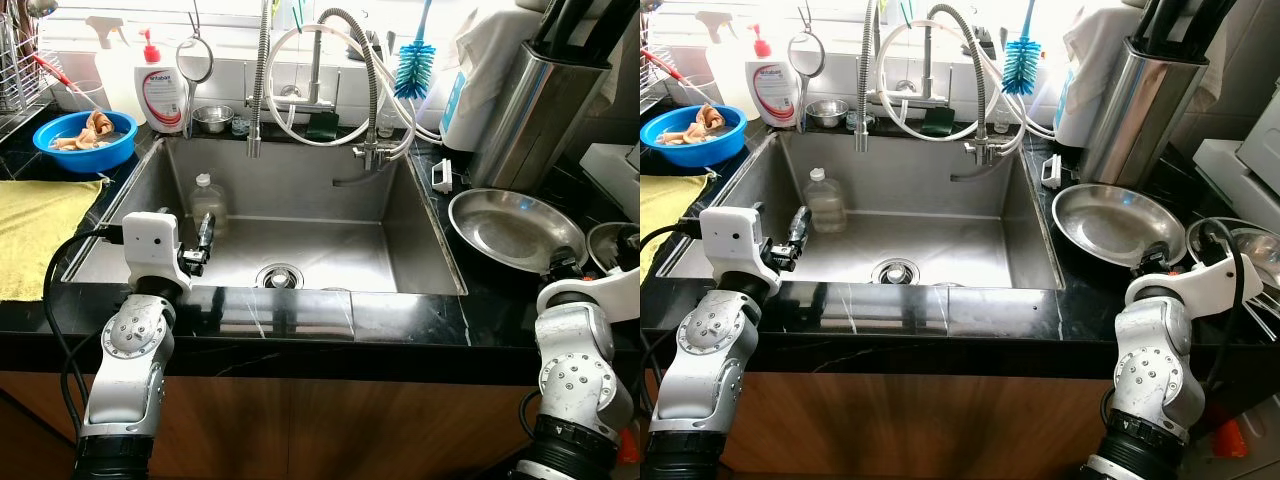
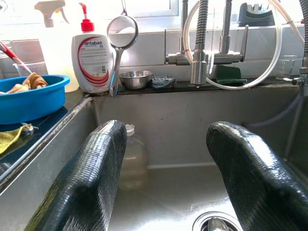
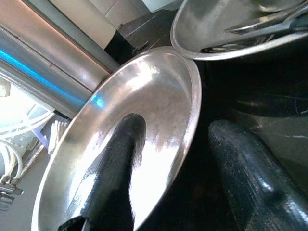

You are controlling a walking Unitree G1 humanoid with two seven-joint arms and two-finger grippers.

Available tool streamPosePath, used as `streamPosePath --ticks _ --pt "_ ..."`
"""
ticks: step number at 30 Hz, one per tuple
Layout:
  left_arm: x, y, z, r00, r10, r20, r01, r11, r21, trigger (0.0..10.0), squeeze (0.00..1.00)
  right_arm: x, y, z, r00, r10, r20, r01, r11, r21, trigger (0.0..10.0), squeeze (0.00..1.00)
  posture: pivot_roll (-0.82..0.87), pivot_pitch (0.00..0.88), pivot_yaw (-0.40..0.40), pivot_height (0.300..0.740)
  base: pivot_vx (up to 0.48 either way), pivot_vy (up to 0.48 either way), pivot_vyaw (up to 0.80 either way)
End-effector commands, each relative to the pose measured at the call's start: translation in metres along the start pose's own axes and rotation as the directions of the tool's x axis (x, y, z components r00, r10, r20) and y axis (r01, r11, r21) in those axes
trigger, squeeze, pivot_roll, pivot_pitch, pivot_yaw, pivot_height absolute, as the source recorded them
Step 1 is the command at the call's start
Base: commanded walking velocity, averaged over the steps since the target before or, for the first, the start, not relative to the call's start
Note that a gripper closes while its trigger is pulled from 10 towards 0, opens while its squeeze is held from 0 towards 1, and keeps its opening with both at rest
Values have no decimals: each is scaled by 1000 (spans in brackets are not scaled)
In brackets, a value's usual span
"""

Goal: Kitchen organization

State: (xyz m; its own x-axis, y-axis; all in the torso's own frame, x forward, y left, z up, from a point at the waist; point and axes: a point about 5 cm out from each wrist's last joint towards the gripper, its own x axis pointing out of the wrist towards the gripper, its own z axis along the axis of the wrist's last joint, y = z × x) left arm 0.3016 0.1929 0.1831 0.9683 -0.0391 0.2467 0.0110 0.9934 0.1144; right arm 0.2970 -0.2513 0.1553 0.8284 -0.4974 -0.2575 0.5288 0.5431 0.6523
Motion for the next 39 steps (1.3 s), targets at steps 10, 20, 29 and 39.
streamPosePath --ticks 10,20,29,39 --pt "0 -1 2 1000 -19 12 19 1000 9 10000 0 7 -5 -4 998 -28 -49 28 1000 4 10000 0 114 0 -92 740 0 0 0" --pt "0 -1 2 1000 -25 10 25 1000 7 10000 0 12 -2 -1 998 -31 -49 31 999 9 0 0 118 0 -92 740 0 0 0" --pt "1 -3 1 999 -39 2 39 999 6 10000 0 14 1 -4 997 -27 -70 27 1000 6 0 0 114 0 -91 740 0 0 0" --pt "2 -5 2 998 -56 3 56 998 11 10000 0 15 8 -7 996 8 -93 -7 1000 20 0 0 115 0 -93 740 0 0 0"
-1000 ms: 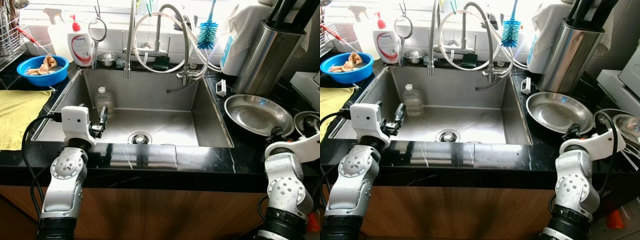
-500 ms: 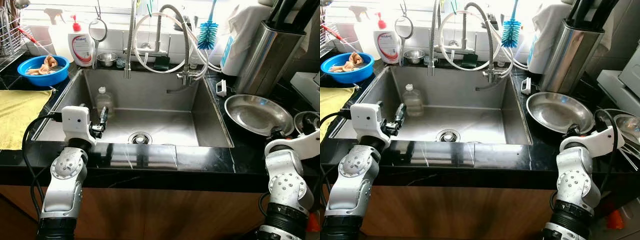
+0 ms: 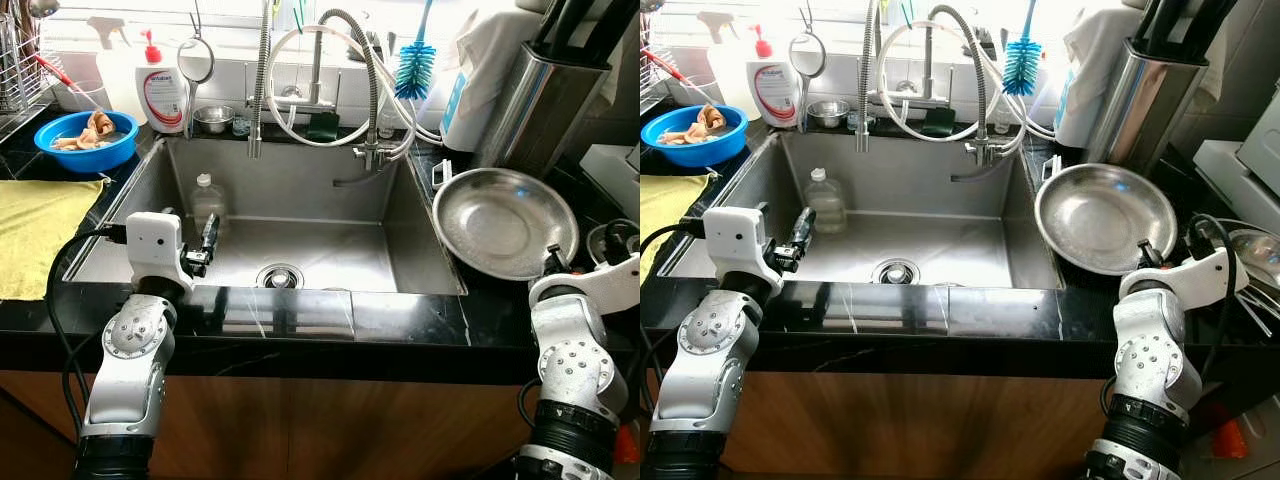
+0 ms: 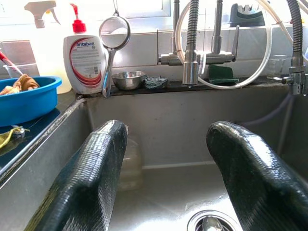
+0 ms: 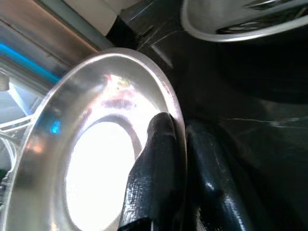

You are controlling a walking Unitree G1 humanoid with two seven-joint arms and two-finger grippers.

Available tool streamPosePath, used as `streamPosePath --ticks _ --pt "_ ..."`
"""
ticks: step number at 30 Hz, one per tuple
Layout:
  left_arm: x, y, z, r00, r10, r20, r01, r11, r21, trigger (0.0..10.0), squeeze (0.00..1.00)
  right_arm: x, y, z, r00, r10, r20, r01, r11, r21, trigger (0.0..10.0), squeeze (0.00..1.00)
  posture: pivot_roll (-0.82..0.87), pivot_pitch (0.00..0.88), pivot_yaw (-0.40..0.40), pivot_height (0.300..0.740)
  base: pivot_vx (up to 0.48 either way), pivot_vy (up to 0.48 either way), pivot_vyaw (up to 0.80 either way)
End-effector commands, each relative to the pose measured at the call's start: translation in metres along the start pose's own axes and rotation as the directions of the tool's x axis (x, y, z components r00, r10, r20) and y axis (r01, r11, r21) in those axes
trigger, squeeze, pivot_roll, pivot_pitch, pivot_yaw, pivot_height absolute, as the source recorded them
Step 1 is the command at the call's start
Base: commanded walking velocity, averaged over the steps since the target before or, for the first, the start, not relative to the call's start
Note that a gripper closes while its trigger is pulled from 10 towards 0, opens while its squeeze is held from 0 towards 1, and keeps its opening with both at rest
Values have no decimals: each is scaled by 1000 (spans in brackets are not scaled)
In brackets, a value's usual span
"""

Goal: Kitchen organization

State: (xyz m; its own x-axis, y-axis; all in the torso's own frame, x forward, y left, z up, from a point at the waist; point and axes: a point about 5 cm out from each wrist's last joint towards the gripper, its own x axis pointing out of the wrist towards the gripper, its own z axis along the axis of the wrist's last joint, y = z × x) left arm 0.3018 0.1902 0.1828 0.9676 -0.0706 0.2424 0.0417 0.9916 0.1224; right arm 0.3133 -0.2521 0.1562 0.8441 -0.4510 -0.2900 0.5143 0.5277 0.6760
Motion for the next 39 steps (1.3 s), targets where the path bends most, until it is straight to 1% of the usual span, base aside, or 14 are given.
streamPosePath --ticks 1,5,8,13,14,15,20,23,25,28,30,34,35,39 --pt "2 -3 2 1000 -25 3 24 1000 12 10000 0 2 1 -6 999 4 -37 -4 1000 -7 0 0 115 0 -93 740 0 0 0" --pt "3 -3 2 1000 -24 4 23 1000 12 10000 0 1 7 -7 998 52 -44 -52 999 -6 0 0 115 0 -93 740 0 0 0" --pt "4 -4 2 1000 -21 5 21 1000 11 10000 0 -2 21 -10 984 168 -55 -170 985 -35 0 0 114 0 -94 740 0 0 0" --pt "8 -8 4 1000 -22 12 22 1000 -8 10000 0 -12 44 -14 928 370 -36 -371 928 -34 0 0 110 0 -91 740 0 0 0" --pt "10 -9 5 1000 -18 16 18 1000 -25 10000 0 -17 50 -17 902 430 -40 -431 901 -49 5569 0 111 0 -91 740 0 0 0" --pt "12 -9 7 1000 -14 21 15 999 -36 10000 0 -19 53 -19 888 458 -45 -460 885 -70 10000 0 110 0 -91 740 0 0 0" --pt "17 -10 11 1000 -1 30 3 997 -79 10000 0 -23 56 -20 842 539 -31 -539 835 -114 10000 0 111 0 -92 740 0 0 0" --pt "24 -17 18 999 -27 44 34 987 -157 10000 0 -33 60 -24 763 646 -37 -643 751 -153 10000 0 111 0 -91 740 0 0 0" --pt "27 -24 19 997 -66 38 73 975 -209 10000 0 -37 61 -26 739 672 -49 -670 725 -157 10000 0 111 0 -91 740 0 0 0" --pt "27 -38 16 989 -145 21 145 946 -291 10000 0 -54 71 -31 638 768 -57 -768 629 -123 10000 0 104 0 -82 740 0 0 0" --pt "26 -42 16 986 -168 21 166 937 -307 10000 0 -58 73 -33 616 785 -67 -786 605 -130 10000 0 104 0 -82 740 0 0 0" --pt "22 -58 17 959 -284 21 268 876 -401 10000 0 -65 76 -41 573 814 -95 -819 563 -113 10000 0 103 0 -79 740 0 0 0" --pt "21 -60 16 952 -305 21 286 862 -419 10000 0 -69 79 -43 545 832 -107 -838 533 -118 10000 0 102 0 -79 740 0 0 0" --pt "20 -62 18 947 -319 36 301 845 -442 10000 0 -71 80 -43 530 840 -116 -847 517 -124 10000 0 104 0 -79 740 0 0 0"
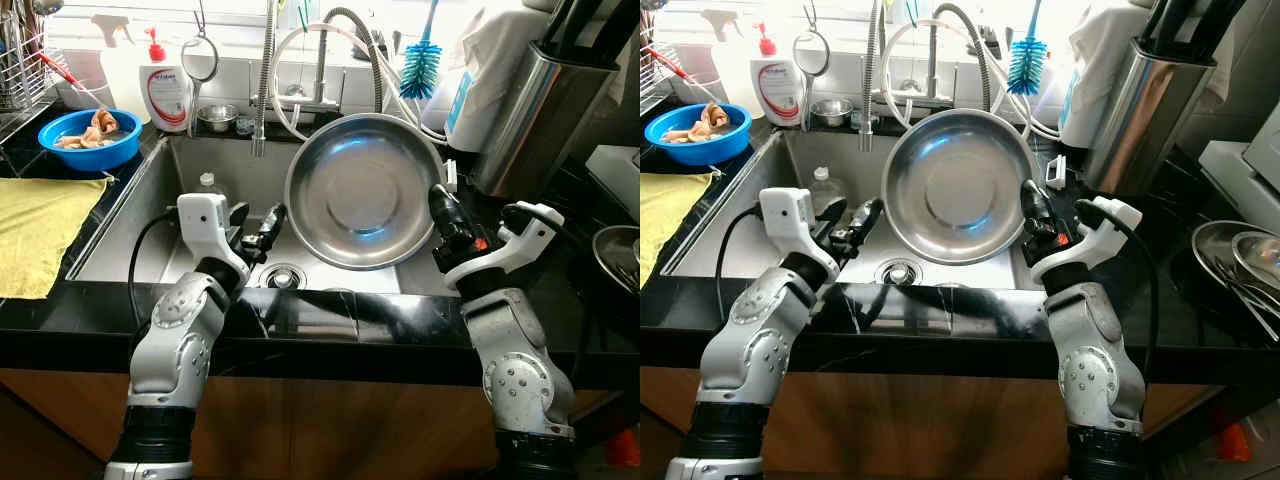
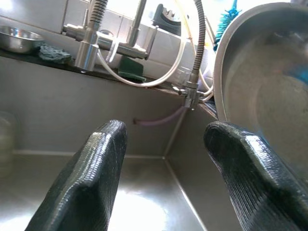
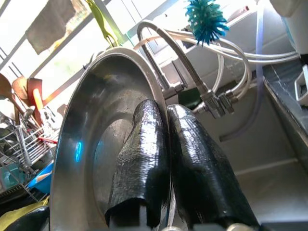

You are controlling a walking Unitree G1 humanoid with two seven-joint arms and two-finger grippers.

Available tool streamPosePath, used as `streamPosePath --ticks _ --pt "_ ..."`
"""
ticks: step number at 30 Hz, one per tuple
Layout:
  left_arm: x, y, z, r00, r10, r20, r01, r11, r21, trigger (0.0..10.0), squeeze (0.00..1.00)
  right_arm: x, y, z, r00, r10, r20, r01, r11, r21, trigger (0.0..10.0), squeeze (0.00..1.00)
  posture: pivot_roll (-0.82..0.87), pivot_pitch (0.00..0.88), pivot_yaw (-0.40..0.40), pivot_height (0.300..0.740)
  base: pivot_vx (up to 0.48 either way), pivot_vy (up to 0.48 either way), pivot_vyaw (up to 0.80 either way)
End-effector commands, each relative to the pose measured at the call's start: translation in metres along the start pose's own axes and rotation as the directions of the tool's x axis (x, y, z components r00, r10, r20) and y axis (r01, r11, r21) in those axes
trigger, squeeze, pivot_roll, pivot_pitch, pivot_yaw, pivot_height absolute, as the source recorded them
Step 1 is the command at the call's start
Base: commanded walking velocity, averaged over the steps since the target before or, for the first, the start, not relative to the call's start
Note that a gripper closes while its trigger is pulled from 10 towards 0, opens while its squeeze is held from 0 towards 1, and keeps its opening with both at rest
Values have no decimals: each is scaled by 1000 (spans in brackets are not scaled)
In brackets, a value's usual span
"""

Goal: Kitchen organization

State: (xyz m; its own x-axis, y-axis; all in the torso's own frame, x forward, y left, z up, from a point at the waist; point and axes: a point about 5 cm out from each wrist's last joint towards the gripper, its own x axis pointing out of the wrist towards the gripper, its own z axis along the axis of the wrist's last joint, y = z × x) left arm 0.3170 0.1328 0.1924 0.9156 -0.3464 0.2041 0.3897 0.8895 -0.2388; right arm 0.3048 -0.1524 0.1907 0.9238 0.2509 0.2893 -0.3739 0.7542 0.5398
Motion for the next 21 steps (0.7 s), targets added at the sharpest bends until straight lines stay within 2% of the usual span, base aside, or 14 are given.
streamPosePath --ticks 1,8,9,11,12,14,15,17,18,21 --pt "1 -9 4 999 -47 13 47 998 -31 10000 0 2 12 5 998 65 16 -65 998 -14 10000 0 104 0 -79 740 0 0 0" --pt "0 -10 6 998 -55 16 56 996 -65 10000 0 3 13 5 997 72 20 -71 997 -20 10000 0 108 0 -79 740 0 0 0" --pt "0 -8 7 999 -43 22 45 996 -80 10000 145 3 12 5 997 69 20 -68 997 -19 10000 0 108 0 -79 740 0 0 0" --pt "0 -8 7 999 -42 22 43 996 -83 10000 145 2 12 5 997 68 20 -68 998 -19 10000 0 108 0 -79 740 0 0 0" --pt "0 -4 7 1000 -8 24 10 995 -100 10000 1000 2 11 5 998 62 20 -61 998 -20 10000 0 110 0 -78 740 0 0 0" --pt "0 -2 7 1000 11 25 -8 994 -109 10000 1000 2 10 5 998 55 19 -55 998 -20 10000 0 108 0 -78 740 0 0 0" --pt "0 -2 7 1000 9 25 -6 994 -108 10000 906 2 10 5 998 51 20 -51 999 -19 10000 0 108 0 -78 740 0 0 0" --pt "0 -2 7 1000 7 23 -4 994 -105 10000 906 2 10 5 998 51 21 -51 999 -18 10000 0 108 0 -78 740 0 0 0" --pt "0 -2 7 1000 8 24 -5 994 -108 10000 0 2 10 6 998 52 20 -51 998 -23 10000 0 109 0 -80 740 0 0 0" --pt "0 0 7 999 29 28 -25 990 -136 10000 0 3 9 7 999 45 20 -45 999 -30 10000 0 106 0 -80 740 0 0 0"
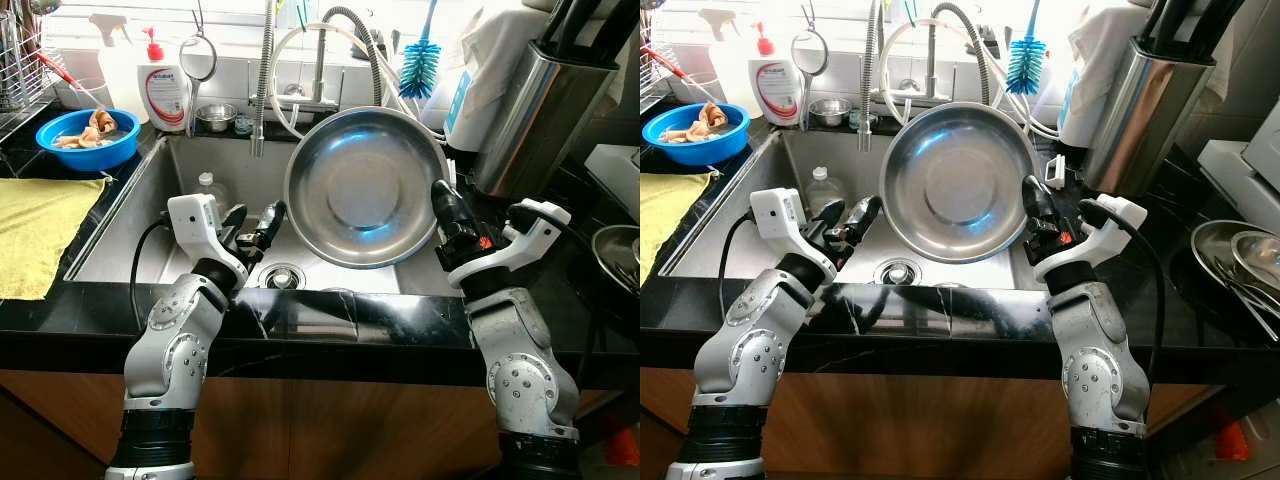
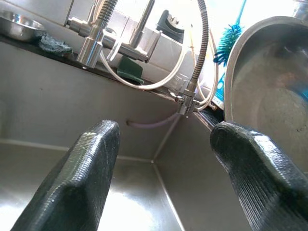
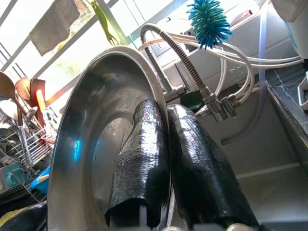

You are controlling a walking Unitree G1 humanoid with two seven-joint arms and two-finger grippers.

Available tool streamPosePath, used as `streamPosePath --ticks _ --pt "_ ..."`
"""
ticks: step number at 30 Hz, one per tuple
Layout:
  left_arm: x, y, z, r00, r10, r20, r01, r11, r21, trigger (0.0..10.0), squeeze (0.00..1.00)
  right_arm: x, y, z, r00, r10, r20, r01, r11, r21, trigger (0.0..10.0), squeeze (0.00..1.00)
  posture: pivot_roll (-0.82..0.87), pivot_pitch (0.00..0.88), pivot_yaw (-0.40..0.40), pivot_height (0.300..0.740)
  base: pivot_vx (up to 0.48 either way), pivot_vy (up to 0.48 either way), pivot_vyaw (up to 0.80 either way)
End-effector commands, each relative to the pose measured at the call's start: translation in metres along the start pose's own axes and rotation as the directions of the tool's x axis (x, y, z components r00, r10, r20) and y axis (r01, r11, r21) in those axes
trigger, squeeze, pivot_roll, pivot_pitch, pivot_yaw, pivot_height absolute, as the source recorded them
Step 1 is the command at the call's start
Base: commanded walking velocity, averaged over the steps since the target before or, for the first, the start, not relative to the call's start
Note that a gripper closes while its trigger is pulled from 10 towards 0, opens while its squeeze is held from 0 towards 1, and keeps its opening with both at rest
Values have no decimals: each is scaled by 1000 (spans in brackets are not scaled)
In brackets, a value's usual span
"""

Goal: Kitchen organization

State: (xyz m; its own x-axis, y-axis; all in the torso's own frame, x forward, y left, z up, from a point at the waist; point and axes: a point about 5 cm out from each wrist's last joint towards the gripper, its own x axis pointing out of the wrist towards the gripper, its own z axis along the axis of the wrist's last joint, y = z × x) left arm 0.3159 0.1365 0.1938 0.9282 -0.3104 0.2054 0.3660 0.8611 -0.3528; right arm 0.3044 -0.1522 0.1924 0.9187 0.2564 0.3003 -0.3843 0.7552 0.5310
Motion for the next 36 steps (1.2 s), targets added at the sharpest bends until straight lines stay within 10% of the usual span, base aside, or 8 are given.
streamPosePath --ticks 1,14,36 --pt "1 -1 5 1000 6 16 -6 1000 -18 10000 0 2 7 6 999 30 13 -30 999 -25 10000 0 106 0 -80 740 0 0 0" --pt "0 25 18 979 179 98 -183 982 36 10000 0 0 -3 7 998 -50 28 50 998 -29 10000 0 104 0 -81 740 0 0 0" --pt "-1 -11 -5 991 -118 -69 125 987 101 10000 0 10 7 -3 1000 -5 -6 5 1000 -27 10000 0 106 0 -89 740 0 0 0"
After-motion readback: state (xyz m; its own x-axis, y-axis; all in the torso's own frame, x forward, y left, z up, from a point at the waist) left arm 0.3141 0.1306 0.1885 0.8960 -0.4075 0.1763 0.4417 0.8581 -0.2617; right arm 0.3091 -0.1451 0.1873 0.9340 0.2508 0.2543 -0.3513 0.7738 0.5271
